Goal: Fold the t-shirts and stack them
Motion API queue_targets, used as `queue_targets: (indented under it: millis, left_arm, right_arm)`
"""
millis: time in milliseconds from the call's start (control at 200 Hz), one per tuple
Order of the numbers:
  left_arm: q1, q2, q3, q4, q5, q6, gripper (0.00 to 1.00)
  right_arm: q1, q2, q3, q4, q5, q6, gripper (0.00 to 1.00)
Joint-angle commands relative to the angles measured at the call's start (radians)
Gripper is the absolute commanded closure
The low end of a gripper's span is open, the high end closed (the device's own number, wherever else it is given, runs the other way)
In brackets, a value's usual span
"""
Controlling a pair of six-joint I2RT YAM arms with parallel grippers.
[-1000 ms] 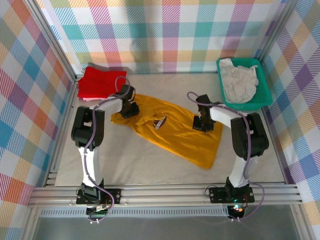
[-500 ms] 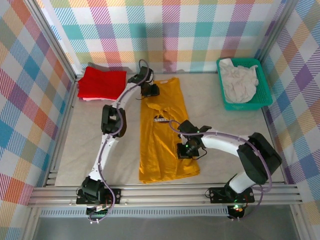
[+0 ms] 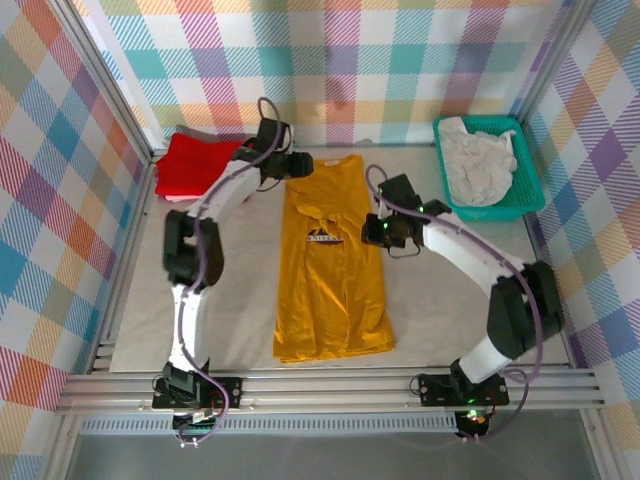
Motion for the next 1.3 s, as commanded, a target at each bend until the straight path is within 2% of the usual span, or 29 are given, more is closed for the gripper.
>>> queue_targets:
  millis: [0, 70, 120, 190, 350, 480, 690, 965, 1020, 1095, 1165, 1230, 1295]
  left_arm:
    - [-0.003, -0.155, -0.227, 0.192, -0.02, -0.058, 0.52]
    - [-0.015, -0.199, -0.381, 0.276, -0.034, -0.063, 0.54]
    - [-0.016, -0.194, -0.429, 0.292, -0.045, -0.071, 0.54]
    - [-0.016, -0.151, -0.421, 0.266, -0.043, -0.067, 0.6]
    - [-0.021, -0.036, -0.353, 0.251, -0.037, -0.091, 0.61]
    - [-0.019, 0.101, -0.205, 0.128, -0.072, -0.098, 0.62]
    - [-0.016, 0.303, 0.033, 0.022, -0.041, -0.131, 0.64]
    - [0.011, 0.512, 0.359, -0.104, -0.022, -0.192, 0.65]
    - [0.018, 0.53, 0.405, -0.11, -0.018, -0.195, 0.62]
    - [0.026, 0.545, 0.479, -0.112, -0.027, -0.189, 0.61]
    - [0.038, 0.56, 0.599, -0.173, -0.023, -0.174, 0.58]
    - [0.044, 0.537, 0.68, -0.241, -0.033, -0.154, 0.5]
    - [0.042, 0.445, 0.653, -0.268, -0.037, -0.137, 0.46]
  right_arm:
    - [-0.025, 0.137, 0.128, -0.025, 0.039, -0.058, 0.95]
    - [-0.036, 0.245, 0.23, -0.038, 0.047, -0.074, 0.98]
    - [-0.041, 0.321, 0.309, -0.067, 0.045, -0.085, 1.0]
    - [-0.048, 0.414, 0.409, -0.097, 0.032, -0.085, 1.0]
    - [-0.058, 0.558, 0.549, -0.094, -0.004, -0.061, 1.0]
    - [-0.062, 0.654, 0.638, -0.1, -0.001, -0.032, 1.0]
    - [-0.1, 0.815, 0.793, -0.136, -0.011, 0.012, 1.0]
    - [-0.146, 1.084, 1.204, -0.277, -0.036, 0.045, 1.0]
    - [-0.155, 1.13, 1.297, -0.304, -0.044, 0.048, 1.0]
    - [-0.162, 1.157, 1.379, -0.314, -0.054, 0.045, 0.98]
    - [-0.168, 1.139, 1.421, -0.329, -0.101, 0.037, 0.92]
    - [-0.162, 1.069, 1.417, -0.36, -0.123, 0.026, 0.92]
    - [-0.158, 0.958, 1.354, -0.373, -0.164, 0.01, 0.87]
